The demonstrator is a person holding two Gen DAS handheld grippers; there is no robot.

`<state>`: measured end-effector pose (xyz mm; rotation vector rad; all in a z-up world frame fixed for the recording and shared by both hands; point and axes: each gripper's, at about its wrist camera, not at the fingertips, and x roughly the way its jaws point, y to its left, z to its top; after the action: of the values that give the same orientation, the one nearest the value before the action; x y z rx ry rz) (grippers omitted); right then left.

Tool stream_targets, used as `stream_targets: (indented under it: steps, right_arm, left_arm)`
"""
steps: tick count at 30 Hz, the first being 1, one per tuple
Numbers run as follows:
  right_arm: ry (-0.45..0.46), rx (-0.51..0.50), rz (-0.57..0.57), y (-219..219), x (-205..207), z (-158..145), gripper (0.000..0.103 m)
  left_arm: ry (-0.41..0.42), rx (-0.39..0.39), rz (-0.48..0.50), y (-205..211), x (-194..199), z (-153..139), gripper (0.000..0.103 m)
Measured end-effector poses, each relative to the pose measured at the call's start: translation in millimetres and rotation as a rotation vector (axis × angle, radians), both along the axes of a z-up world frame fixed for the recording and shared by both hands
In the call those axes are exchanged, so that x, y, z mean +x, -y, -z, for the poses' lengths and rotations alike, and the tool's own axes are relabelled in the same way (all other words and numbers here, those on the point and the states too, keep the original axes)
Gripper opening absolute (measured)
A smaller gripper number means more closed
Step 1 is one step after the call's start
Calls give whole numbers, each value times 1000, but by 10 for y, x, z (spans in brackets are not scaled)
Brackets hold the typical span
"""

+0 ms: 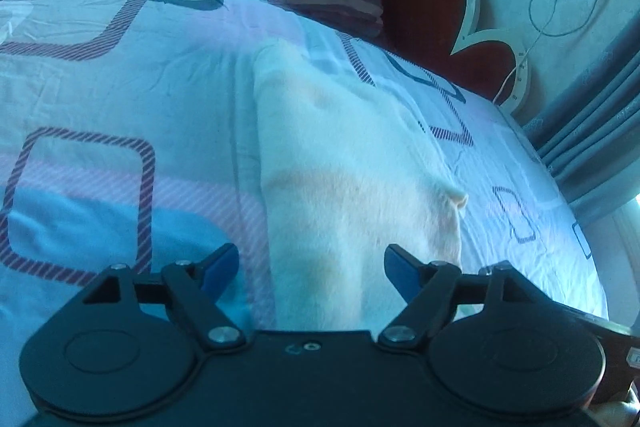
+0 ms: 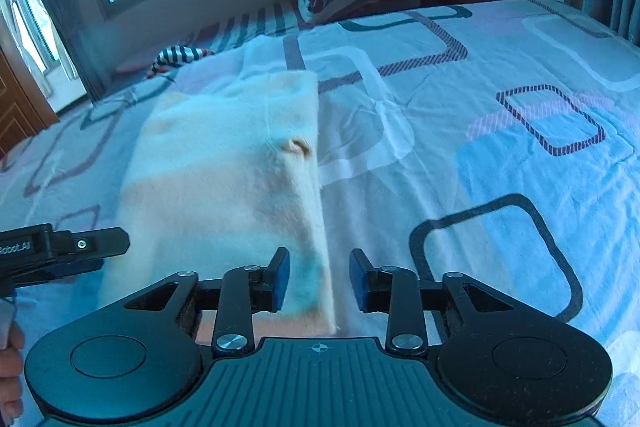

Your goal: Fold small clothes

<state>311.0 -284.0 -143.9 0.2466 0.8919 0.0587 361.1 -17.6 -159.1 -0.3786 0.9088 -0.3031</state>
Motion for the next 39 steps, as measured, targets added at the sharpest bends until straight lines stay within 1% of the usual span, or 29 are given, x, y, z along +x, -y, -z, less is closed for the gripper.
stream_targets:
  steps: [1,2,6,10,12,16,21,23,24,26,28,29,31,32,33,35,37,39]
  right_arm:
    - [8,8,-1,-2,29,-24,63]
    - [19,12,-1,-8,57,-49,66]
    - [46,36,-32,-38,305,-60,66]
    - [34,141,-22,17,610,33,66]
    - [30,169,-19,40,755,68,66]
    - [24,179,-45,52,997,125,66]
    - [4,199,-42,116,1174,291,66]
    - [-8,240,-50,153,1199,378,66]
    - [-11,267,-52,175,1206,413,66]
    - [-19,325,-57,212,1223,472,65]
    - [-19,351,-61,231,1220,496,56]
    - [-24,365,-65,241,1220,499,54]
    - [-35,379,-70,269,1224,500,44]
    - [-41,389,-70,282,1220,500,42]
    - [-48,410,-66,294,1218,502,36]
    - [-57,437,-50,323,1207,487,32]
    - [-40,437,-46,304,1167,417,30]
    - [-12,455,-51,278,1125,316,29]
  left_arm:
    - [5,1,-3,8,27,-17,79]
    - [12,4,-7,16,55,-34,79]
    - [21,26,-34,43,195,-65,80]
    - [18,48,-53,61,378,-52,80]
    - [11,46,-61,69,457,-29,80]
    - [-23,15,-60,78,592,79,77]
    - [-60,-64,-58,64,672,236,75]
    - [-52,-72,-47,68,678,248,71]
    - [-55,-87,-36,68,684,256,62]
    - [-72,-122,-41,45,698,276,57]
    - [-83,-147,-40,26,707,290,47]
    - [-83,-151,-40,25,700,289,46]
    - [-72,-149,-39,40,682,270,40]
    - [-64,-137,-36,64,673,248,39]
    - [-56,-127,-34,85,668,227,38]
    - [-42,-119,-30,109,650,177,36]
    - [-22,-126,-31,100,623,110,34]
    - [-1,-136,-28,82,592,27,34]
